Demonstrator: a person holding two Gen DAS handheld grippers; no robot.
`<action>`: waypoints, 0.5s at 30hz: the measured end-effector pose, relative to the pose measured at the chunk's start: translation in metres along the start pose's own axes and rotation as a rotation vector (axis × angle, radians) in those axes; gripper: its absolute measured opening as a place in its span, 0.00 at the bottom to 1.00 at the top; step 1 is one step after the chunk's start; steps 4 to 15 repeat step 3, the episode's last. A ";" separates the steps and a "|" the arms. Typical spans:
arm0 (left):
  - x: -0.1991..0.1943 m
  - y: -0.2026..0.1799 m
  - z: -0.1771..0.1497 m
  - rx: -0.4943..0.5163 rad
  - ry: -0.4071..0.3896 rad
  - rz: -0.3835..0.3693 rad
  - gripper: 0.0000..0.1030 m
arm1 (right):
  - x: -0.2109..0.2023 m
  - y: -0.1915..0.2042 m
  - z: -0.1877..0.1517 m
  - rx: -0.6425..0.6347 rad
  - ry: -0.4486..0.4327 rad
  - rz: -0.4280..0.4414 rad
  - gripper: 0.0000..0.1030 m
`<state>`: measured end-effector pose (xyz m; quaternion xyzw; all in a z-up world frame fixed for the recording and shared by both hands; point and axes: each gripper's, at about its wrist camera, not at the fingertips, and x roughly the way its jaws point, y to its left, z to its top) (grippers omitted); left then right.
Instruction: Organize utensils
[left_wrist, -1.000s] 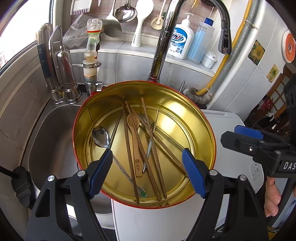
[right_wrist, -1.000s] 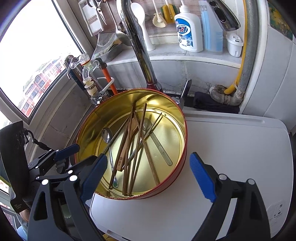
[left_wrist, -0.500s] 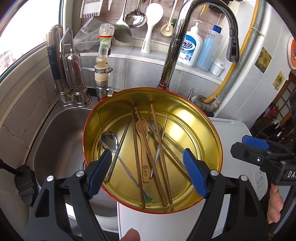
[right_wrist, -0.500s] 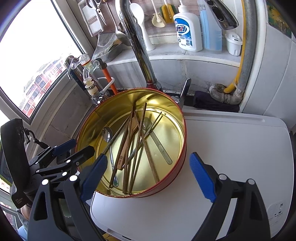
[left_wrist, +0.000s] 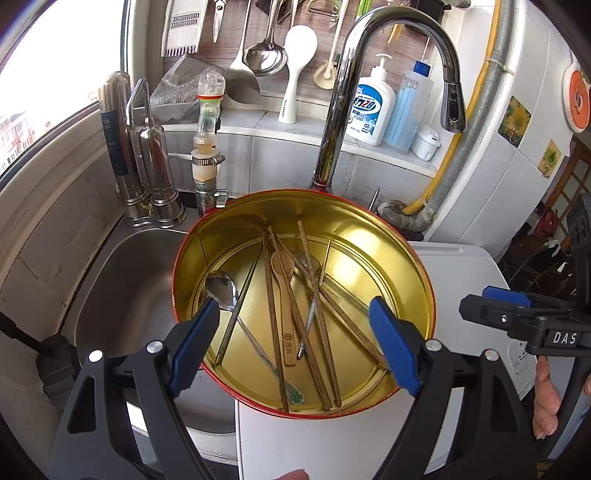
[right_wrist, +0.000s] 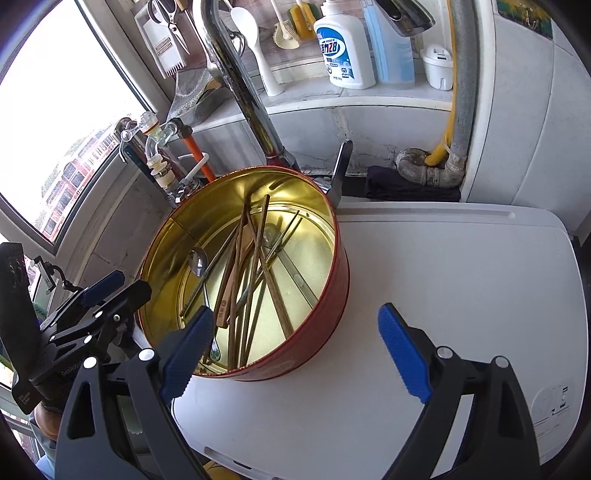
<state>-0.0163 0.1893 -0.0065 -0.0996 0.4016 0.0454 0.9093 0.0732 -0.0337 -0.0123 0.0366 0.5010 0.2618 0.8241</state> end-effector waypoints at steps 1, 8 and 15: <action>-0.004 0.000 -0.001 -0.006 -0.006 0.000 0.79 | -0.004 -0.006 -0.002 0.013 -0.007 0.000 0.88; -0.010 -0.001 -0.005 -0.015 -0.015 0.004 0.79 | -0.013 -0.020 -0.007 0.038 -0.028 -0.001 0.88; -0.010 -0.001 -0.005 -0.015 -0.015 0.004 0.79 | -0.013 -0.020 -0.007 0.038 -0.028 -0.001 0.88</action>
